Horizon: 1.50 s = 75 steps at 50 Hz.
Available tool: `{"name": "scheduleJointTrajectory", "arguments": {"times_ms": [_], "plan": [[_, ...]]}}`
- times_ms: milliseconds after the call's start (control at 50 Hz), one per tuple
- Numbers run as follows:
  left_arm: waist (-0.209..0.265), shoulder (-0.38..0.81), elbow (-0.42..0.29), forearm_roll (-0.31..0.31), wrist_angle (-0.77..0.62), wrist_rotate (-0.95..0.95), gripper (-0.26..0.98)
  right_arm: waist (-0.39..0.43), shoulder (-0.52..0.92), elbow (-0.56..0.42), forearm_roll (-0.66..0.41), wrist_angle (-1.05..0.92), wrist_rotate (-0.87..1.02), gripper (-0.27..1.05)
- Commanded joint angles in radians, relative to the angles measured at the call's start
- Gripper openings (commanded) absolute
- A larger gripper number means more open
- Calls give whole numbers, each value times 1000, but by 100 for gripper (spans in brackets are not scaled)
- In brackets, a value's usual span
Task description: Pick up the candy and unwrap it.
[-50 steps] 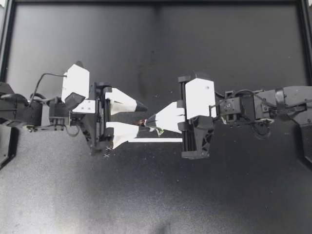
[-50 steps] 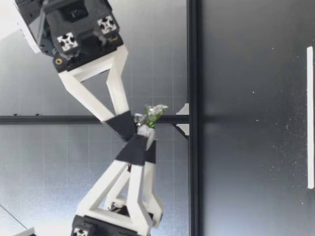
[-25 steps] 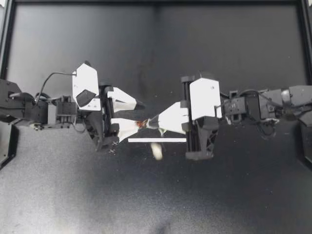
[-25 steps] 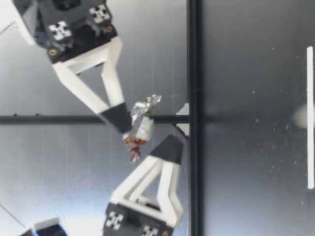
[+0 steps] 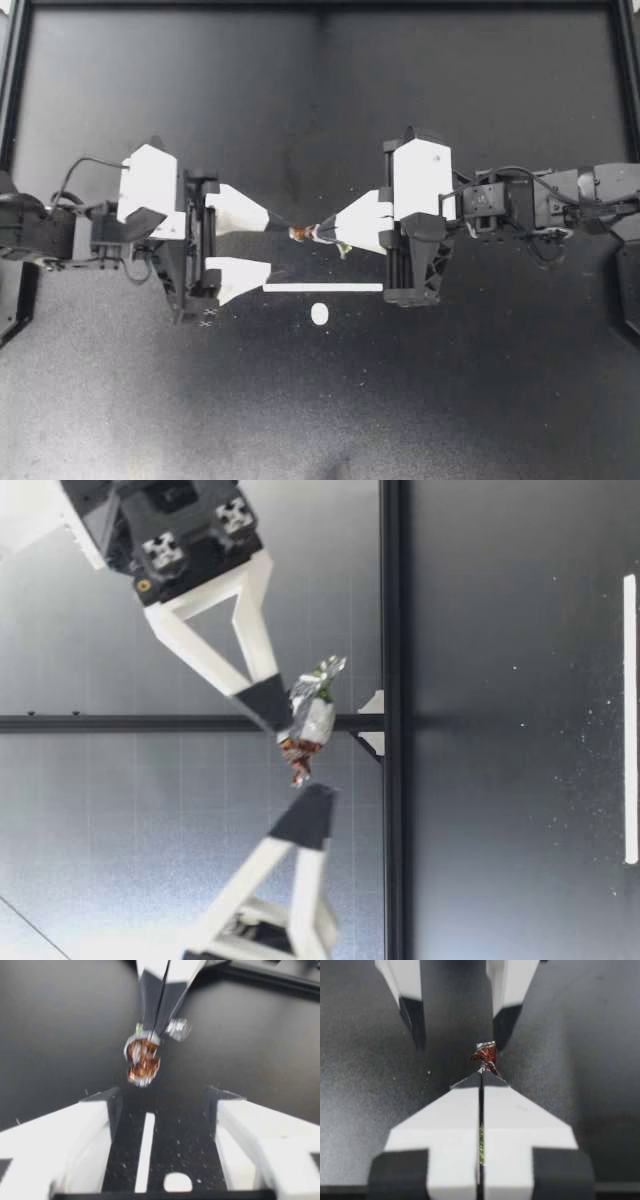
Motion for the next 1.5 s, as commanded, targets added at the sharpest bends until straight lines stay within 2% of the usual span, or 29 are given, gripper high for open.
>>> {"name": "scheduleJointTrajectory", "arguments": {"times_ms": [0,340,460,600,760,820,980,1180,1300,1480], "plan": [[2,-29,-14,-3,-11,32,55,-2,-35,-6,2,-5,2,-18],[8,-32,-9,-44,-69,115,55,29,-26,-8,2,-6,-3,-17],[6,-34,-9,-44,-86,135,55,32,-26,-8,2,-9,-2,-13],[6,-35,-12,-46,-89,144,55,32,-25,-6,2,-11,0,5],[8,-35,-15,-46,-94,150,55,29,-23,-5,2,-20,0,39],[8,-35,-15,-48,-98,150,55,32,-23,-2,2,-29,0,45],[8,-35,-14,-48,-120,156,55,29,-31,20,6,-100,5,44],[8,-46,-9,-48,-183,173,55,29,-66,110,25,-324,34,44],[8,-48,-9,-46,-184,196,45,29,-89,158,46,-434,37,44],[8,-49,-12,-46,-186,218,18,29,-114,183,49,-474,37,44]]}}
